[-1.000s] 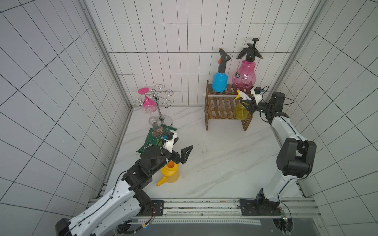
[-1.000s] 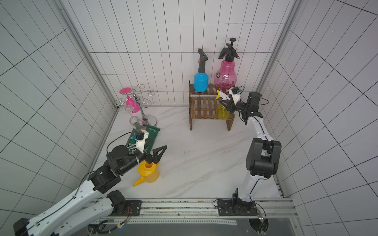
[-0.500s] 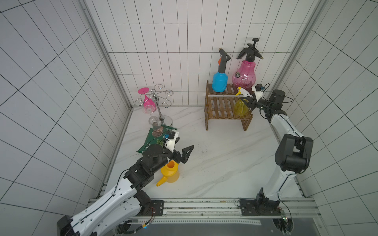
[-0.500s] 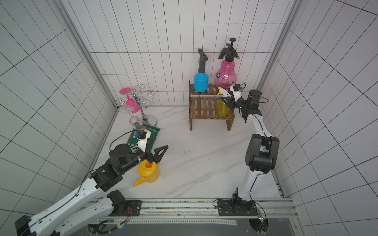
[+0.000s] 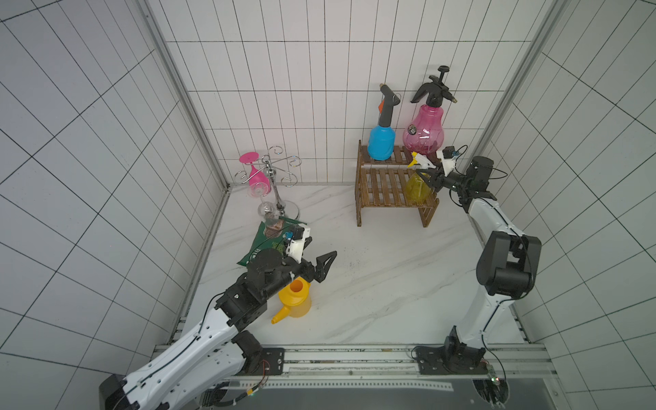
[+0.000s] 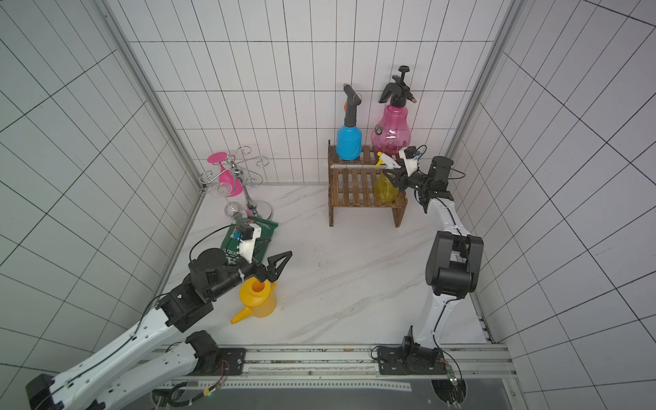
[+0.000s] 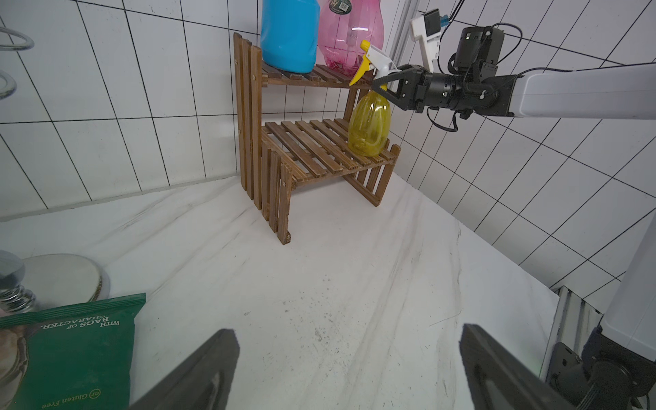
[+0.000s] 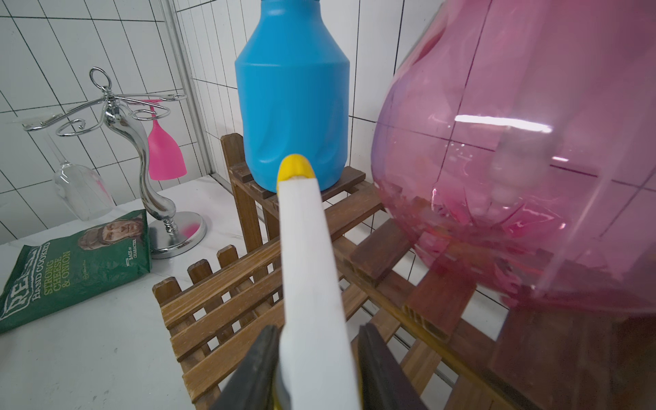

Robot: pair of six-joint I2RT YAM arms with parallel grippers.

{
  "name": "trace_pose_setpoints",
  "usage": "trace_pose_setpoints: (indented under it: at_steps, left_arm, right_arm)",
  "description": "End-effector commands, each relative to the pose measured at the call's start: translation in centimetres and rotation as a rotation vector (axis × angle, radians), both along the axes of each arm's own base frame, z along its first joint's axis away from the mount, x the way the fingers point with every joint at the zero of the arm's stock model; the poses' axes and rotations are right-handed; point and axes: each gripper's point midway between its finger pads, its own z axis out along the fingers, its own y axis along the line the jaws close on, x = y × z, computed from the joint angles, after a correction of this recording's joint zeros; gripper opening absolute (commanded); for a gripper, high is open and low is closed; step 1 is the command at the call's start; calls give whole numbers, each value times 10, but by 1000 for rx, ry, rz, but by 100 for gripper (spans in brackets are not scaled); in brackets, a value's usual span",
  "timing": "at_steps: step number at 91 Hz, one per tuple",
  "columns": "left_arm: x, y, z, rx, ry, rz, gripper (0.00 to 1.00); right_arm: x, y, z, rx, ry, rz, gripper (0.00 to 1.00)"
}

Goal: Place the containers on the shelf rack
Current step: 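Place the container on the shelf.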

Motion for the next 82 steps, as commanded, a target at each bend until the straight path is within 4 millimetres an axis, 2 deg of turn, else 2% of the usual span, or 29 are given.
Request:
trace_pose_setpoints:
  at_steps: [1, 9, 28, 36, 51, 53, 56, 58, 75, 82]
  left_arm:
    - [-1, 1, 19, -29, -34, -4, 99]
    - [-2, 1, 19, -29, -32, -6, 99]
    - [-5, 5, 20, -38, -33, -3, 99]
    - [-7, 7, 21, -41, -34, -1, 99]
    - [-10, 11, 23, -46, -36, 10, 99]
    - [-10, 12, 24, -48, -38, 13, 99]
    - [-11, 13, 25, -51, -40, 15, 99]
    - [-12, 14, 26, -52, -43, 16, 99]
    - [-17, 19, 30, -67, -50, 19, 99]
    - [-19, 21, 32, -65, -51, 18, 99]
  right_arm:
    - [0, -2, 7, 1, -30, 8, 47]
    - [-2, -2, 6, -2, -27, 6, 54]
    - [-6, -2, 9, -5, -31, 2, 56]
    - [-7, -4, 10, -6, -32, -19, 68]
    - [-14, -9, 18, 23, -52, -66, 72]
    - [-16, -9, 18, 24, -51, -67, 79]
    - [-19, -8, 20, 26, -51, -66, 97]
    - [-20, -9, 19, 26, -49, -69, 100]
    - [-41, -18, 27, 64, -61, -121, 99]
    - [-55, -22, 31, 84, -65, -147, 99]
